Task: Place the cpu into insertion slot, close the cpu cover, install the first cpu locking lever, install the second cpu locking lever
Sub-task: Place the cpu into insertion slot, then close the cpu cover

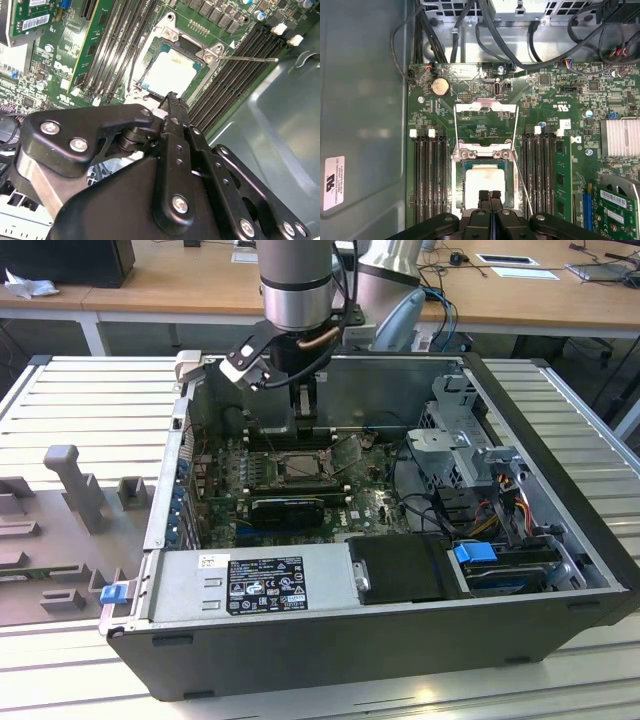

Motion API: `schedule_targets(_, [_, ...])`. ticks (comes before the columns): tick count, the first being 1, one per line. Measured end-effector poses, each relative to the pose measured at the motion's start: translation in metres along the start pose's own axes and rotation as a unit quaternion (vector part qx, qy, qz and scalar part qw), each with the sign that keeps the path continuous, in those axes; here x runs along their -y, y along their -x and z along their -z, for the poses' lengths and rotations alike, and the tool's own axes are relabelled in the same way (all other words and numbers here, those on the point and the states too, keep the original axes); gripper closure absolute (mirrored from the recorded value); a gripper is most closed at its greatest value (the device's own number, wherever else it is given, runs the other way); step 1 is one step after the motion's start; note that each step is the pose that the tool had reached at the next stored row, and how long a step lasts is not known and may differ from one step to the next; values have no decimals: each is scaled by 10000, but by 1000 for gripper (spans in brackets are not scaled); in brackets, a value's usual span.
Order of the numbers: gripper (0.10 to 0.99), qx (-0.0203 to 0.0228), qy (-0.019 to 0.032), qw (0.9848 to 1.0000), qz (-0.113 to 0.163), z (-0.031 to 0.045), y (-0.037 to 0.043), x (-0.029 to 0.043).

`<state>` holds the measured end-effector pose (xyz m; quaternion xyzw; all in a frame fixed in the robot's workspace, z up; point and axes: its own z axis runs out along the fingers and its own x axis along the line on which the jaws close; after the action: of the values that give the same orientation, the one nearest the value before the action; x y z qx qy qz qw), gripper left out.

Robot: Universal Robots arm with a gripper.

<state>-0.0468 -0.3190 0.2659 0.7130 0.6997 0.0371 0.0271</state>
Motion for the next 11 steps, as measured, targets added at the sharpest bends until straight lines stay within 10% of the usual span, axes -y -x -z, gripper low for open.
schedule_targets(11, [980,2,-42,10000,-1,26,-2,-99])
